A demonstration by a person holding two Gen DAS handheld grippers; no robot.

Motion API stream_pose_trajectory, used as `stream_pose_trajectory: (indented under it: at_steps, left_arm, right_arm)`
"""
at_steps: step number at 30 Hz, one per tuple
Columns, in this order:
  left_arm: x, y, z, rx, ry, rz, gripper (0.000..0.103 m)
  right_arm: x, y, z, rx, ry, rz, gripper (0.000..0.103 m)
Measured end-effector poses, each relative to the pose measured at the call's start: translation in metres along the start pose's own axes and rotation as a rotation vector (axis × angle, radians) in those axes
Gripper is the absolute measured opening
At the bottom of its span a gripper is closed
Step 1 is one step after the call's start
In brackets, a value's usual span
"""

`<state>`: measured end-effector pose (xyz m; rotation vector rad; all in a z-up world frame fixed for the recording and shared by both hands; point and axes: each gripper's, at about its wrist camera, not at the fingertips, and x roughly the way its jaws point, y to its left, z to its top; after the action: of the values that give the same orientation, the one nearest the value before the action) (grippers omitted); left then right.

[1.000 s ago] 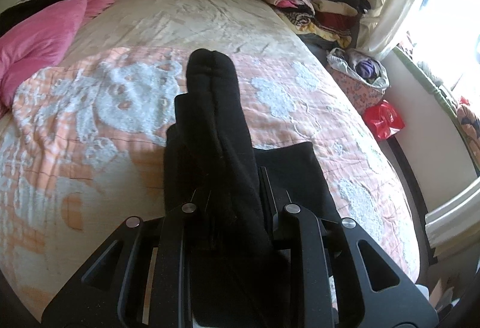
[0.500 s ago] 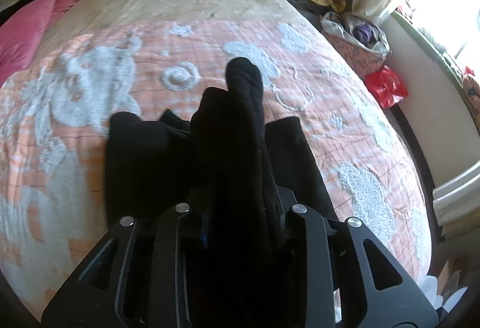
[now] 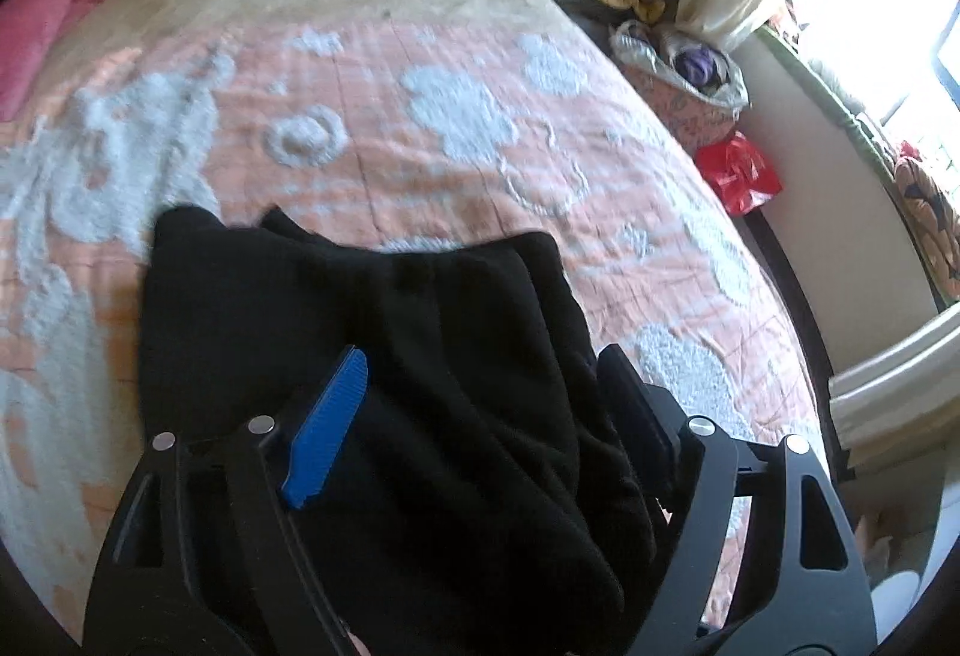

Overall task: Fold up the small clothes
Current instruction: 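Lower the folded bundle onto the quilt with the right tool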

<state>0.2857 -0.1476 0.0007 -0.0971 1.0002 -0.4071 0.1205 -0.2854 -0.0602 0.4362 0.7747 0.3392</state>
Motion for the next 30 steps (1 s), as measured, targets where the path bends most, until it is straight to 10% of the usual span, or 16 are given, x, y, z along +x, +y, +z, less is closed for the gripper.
stream_pose_trajectory:
  at_steps: [9,17,22,25,30]
  left_arm:
    - [-0.049,0.048,-0.033,-0.025,-0.137,0.12,0.073]
    - [-0.048,0.07,-0.064,-0.017,-0.145,0.184,0.073]
    - [-0.04,0.072,-0.072,0.011,-0.134,0.207,0.073]
    - [-0.037,0.073,-0.074,0.004,-0.131,0.196,0.073]
    - [-0.041,0.069,-0.072,0.001,-0.132,0.175,0.073]
  right_arm:
    - [-0.013,0.002,0.034,-0.024,0.02,0.049,0.076]
    - [0.038,-0.017,0.096,0.032,0.164,0.086,0.078]
    - [0.062,-0.002,0.119,-0.051,0.176,0.005,0.059]
    - [0.074,0.007,0.122,-0.114,0.182,-0.038,0.021]
    - [0.051,0.037,0.13,-0.346,0.054,-0.084,0.013]
